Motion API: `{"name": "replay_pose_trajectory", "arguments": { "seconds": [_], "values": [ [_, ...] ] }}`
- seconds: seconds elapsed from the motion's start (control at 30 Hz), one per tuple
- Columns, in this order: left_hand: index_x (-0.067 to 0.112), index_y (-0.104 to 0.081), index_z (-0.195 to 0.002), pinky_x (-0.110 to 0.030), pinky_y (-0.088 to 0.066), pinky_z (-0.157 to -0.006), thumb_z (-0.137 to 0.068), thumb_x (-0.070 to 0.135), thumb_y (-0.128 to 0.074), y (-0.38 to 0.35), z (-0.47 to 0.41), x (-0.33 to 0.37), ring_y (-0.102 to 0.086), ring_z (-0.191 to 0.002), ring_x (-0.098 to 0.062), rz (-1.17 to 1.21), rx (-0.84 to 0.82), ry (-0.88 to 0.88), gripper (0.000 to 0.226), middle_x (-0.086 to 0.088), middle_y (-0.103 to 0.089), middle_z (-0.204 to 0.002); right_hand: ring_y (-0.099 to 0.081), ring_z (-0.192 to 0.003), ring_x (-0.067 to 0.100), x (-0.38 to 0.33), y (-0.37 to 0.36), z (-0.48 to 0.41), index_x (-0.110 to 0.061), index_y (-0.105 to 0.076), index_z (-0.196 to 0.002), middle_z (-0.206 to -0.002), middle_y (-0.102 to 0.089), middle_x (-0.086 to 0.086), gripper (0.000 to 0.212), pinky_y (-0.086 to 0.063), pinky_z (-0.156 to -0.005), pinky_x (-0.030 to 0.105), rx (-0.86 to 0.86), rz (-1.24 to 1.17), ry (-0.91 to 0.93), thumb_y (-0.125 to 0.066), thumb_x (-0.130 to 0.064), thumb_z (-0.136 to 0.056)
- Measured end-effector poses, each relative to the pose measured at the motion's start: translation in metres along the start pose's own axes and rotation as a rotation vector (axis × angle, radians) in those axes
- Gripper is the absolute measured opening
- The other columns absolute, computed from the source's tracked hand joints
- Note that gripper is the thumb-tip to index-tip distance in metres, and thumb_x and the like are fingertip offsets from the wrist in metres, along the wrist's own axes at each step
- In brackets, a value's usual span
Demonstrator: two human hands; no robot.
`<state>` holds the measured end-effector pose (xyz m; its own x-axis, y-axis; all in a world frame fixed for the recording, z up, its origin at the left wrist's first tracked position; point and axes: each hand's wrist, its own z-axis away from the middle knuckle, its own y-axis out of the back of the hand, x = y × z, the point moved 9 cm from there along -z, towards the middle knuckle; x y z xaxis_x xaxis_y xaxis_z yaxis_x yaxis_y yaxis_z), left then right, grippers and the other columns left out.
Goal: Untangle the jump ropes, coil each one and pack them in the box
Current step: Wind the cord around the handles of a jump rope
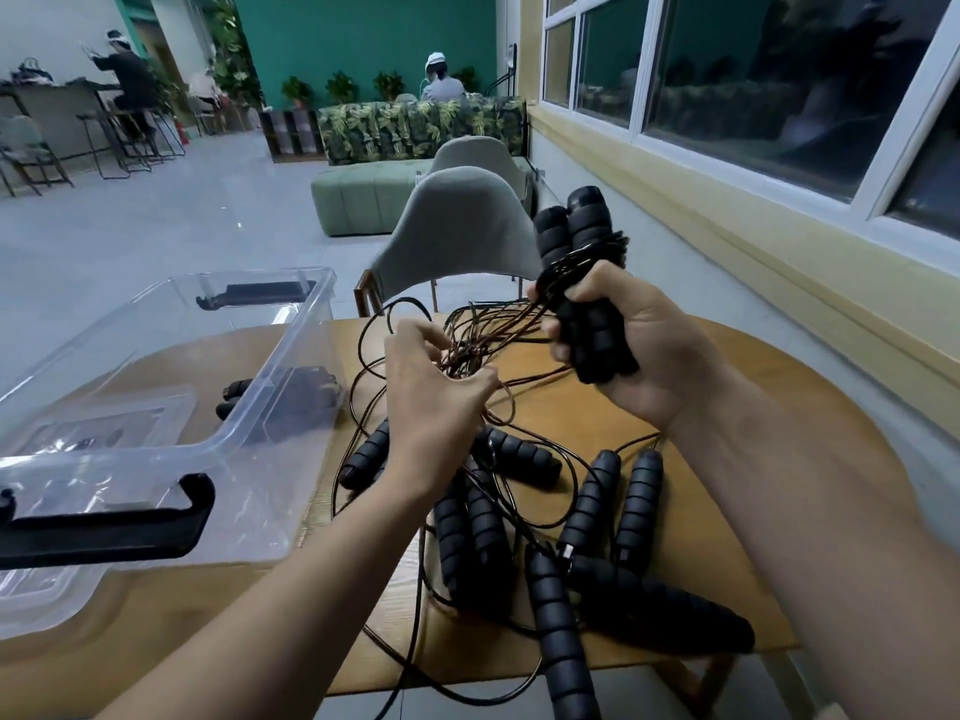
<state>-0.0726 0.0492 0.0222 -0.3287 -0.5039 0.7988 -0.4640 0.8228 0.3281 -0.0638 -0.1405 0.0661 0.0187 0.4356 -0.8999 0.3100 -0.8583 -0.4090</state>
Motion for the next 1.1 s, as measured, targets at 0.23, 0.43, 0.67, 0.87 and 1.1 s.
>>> {"name": "replay_pose_trajectory", "arguments": {
  "seconds": [0.23, 0.43, 0.67, 0.87, 1.1],
  "values": [
    [0.013, -0.063, -0.078, -0.050, -0.050, -0.059, -0.084, 0.056, -0.084, -0.017, 0.011, -0.010, -0.053, -0.062, -0.017, 0.261, -0.295, 0.087, 0.048, -0.004, -0.062, -0.068, -0.058, -0.075, 0.019, -0.019, 0.006, 0.000, 0.003, -0.062, -0.123, -0.111, -0.064, 0.019, 0.028, -0.048, -0.062, 0.033, 0.040, 0.048, 0.105, -0.051, -0.006, -0.098],
    [0.012, -0.070, -0.079, -0.034, -0.040, -0.066, -0.102, 0.048, -0.061, -0.014, 0.014, 0.007, -0.050, -0.066, -0.013, 0.353, -0.409, -0.003, 0.044, -0.009, -0.056, -0.069, -0.058, -0.077, 0.020, -0.024, 0.007, -0.005, 0.003, -0.058, -0.128, -0.110, -0.062, 0.020, 0.034, -0.049, -0.064, 0.033, 0.037, 0.025, 0.140, -0.052, -0.007, -0.096],
    [0.017, -0.052, -0.073, -0.034, -0.034, -0.068, -0.110, 0.051, -0.048, -0.017, 0.009, -0.012, -0.043, -0.065, -0.010, 0.230, -0.551, 0.044, 0.050, 0.008, -0.046, -0.066, -0.057, -0.072, 0.020, -0.029, 0.019, -0.020, 0.002, -0.058, -0.116, -0.096, -0.062, 0.016, 0.023, -0.048, -0.061, 0.031, 0.170, -0.058, 0.151, -0.051, -0.006, -0.096],
    [0.021, -0.048, -0.063, -0.030, -0.033, -0.059, -0.108, 0.051, -0.050, 0.006, -0.013, -0.068, -0.039, -0.049, -0.002, -0.003, -0.449, 0.211, 0.053, 0.012, -0.044, -0.053, -0.057, -0.068, 0.018, -0.045, 0.067, -0.020, -0.001, -0.059, -0.105, -0.087, -0.062, 0.013, 0.013, -0.048, -0.058, 0.028, 0.343, -0.044, 0.180, -0.051, -0.007, -0.096],
    [0.021, -0.054, -0.054, -0.035, -0.030, -0.060, -0.105, 0.057, -0.054, 0.027, -0.034, -0.111, -0.040, -0.054, -0.018, -0.113, -0.220, 0.364, 0.062, 0.008, -0.045, -0.047, -0.059, -0.068, 0.020, -0.047, 0.088, -0.016, -0.002, -0.061, -0.106, -0.091, -0.063, 0.015, 0.015, -0.048, -0.059, 0.030, 0.413, -0.024, 0.192, -0.053, -0.008, -0.094]
  ]
}}
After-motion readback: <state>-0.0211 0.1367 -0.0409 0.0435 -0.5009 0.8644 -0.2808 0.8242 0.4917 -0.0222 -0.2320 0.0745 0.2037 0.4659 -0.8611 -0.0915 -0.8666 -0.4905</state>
